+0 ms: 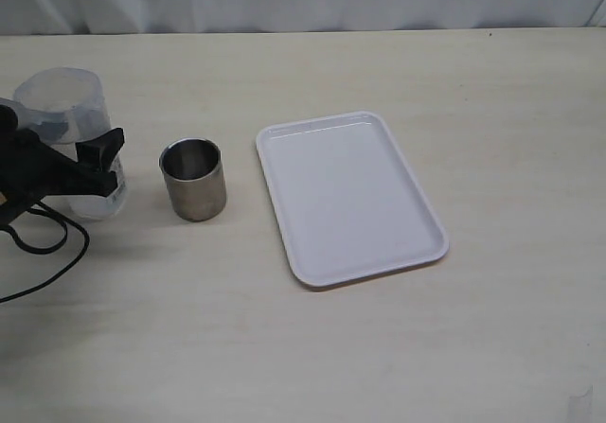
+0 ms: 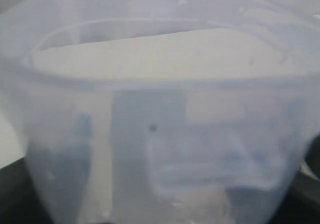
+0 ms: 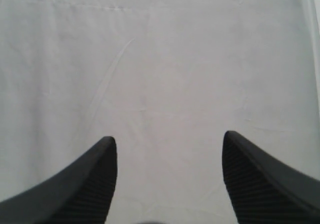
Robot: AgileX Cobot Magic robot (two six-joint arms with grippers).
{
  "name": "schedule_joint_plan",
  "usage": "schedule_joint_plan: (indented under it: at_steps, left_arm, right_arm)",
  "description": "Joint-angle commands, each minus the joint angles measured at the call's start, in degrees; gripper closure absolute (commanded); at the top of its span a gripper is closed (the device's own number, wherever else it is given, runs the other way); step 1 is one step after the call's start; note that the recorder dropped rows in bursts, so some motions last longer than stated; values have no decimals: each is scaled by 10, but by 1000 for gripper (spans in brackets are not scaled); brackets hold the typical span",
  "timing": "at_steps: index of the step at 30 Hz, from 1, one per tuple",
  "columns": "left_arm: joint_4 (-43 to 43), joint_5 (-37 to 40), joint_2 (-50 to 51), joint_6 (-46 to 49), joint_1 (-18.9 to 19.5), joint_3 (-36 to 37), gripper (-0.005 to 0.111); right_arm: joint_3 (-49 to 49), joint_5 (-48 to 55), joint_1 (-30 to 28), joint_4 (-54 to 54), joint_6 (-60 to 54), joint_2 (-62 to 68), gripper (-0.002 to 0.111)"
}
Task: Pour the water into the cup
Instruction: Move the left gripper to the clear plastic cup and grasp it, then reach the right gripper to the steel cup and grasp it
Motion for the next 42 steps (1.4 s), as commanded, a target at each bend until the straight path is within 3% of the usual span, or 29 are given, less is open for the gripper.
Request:
schedule_joint_plan:
  at_steps: [1, 9, 14, 20, 30, 35, 42]
  left_arm:
    - [16, -5, 1, -4, -5, -2, 107]
    - [16, -5, 1, -4, -5, -2, 107]
    - [16, -5, 1, -4, -5, -2, 107]
    - [16, -5, 1, -4, -5, -2, 107]
    - [20, -5, 1, -4, -5, -2, 107]
    - [20, -5, 1, -4, -5, -2, 107]
    - [24, -5, 1, -4, -5, -2, 107]
  right_arm:
    - [2, 3, 2, -50, 6, 3, 49]
    - [-20, -26, 2, -194, 132, 71, 29]
    - [-72, -84, 2, -339, 233, 203, 29]
    - [-136, -230, 7, -446, 232, 418, 29]
    - [-339, -206, 155, -478, 165, 786, 24]
    - [-435, -194, 200, -478, 166, 907, 16]
    - [-545, -114, 248, -525, 196, 1012, 16]
